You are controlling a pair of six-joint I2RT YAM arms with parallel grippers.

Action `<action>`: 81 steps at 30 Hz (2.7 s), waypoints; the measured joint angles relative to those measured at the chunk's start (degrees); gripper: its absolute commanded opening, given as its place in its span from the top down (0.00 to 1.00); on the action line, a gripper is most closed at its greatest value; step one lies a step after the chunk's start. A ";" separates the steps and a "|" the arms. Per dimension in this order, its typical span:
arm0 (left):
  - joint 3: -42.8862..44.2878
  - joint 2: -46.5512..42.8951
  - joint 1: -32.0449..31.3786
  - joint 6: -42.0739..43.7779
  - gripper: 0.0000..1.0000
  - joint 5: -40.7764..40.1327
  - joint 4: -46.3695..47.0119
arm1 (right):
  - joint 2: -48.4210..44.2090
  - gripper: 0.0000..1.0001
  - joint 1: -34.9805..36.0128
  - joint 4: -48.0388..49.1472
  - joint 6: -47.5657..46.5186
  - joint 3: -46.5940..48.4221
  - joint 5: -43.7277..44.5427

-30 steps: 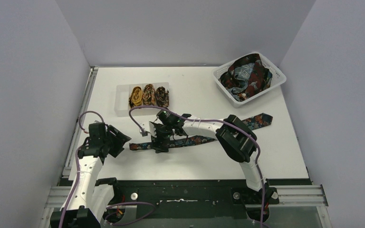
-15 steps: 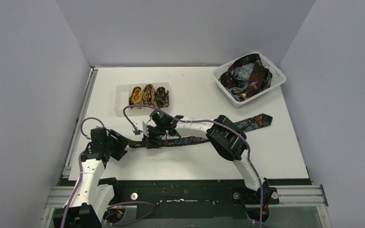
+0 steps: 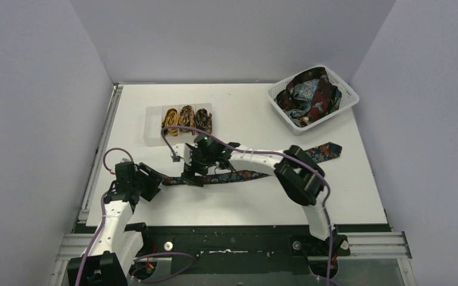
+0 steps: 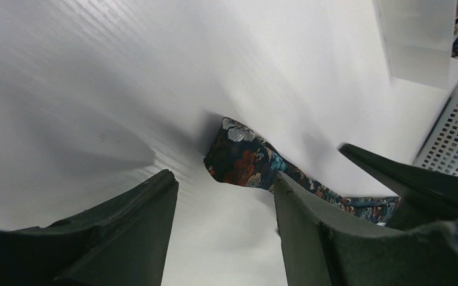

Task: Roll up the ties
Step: Roll the tie at the center of the board.

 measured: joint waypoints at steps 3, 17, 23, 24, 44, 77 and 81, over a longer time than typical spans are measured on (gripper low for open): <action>-0.20 -0.13 0.04 0.02 0.45 0.31 1.11 | -13.22 0.00 -4.13 3.56 5.38 -11.82 5.57; -1.68 -0.07 0.44 1.49 0.48 1.70 3.15 | -43.08 0.27 -54.40 -5.99 37.88 -36.59 19.04; -1.68 -0.35 0.48 1.53 0.48 2.27 3.17 | -34.91 0.27 -64.11 -5.99 44.06 -35.52 15.39; -1.68 -0.33 0.48 1.51 0.48 2.38 3.17 | -33.99 0.26 -65.16 -5.51 44.98 -35.52 15.37; -1.68 0.11 0.63 1.64 0.44 3.76 3.15 | -21.57 0.27 -71.91 7.74 52.28 -34.58 24.76; -1.57 -1.66 1.11 -0.48 0.50 1.57 -0.22 | -0.46 0.82 3.04 14.62 37.31 -5.95 11.67; -1.31 -2.67 1.11 -1.07 0.50 1.55 -2.03 | 3.63 0.89 4.02 13.94 37.35 -1.14 12.13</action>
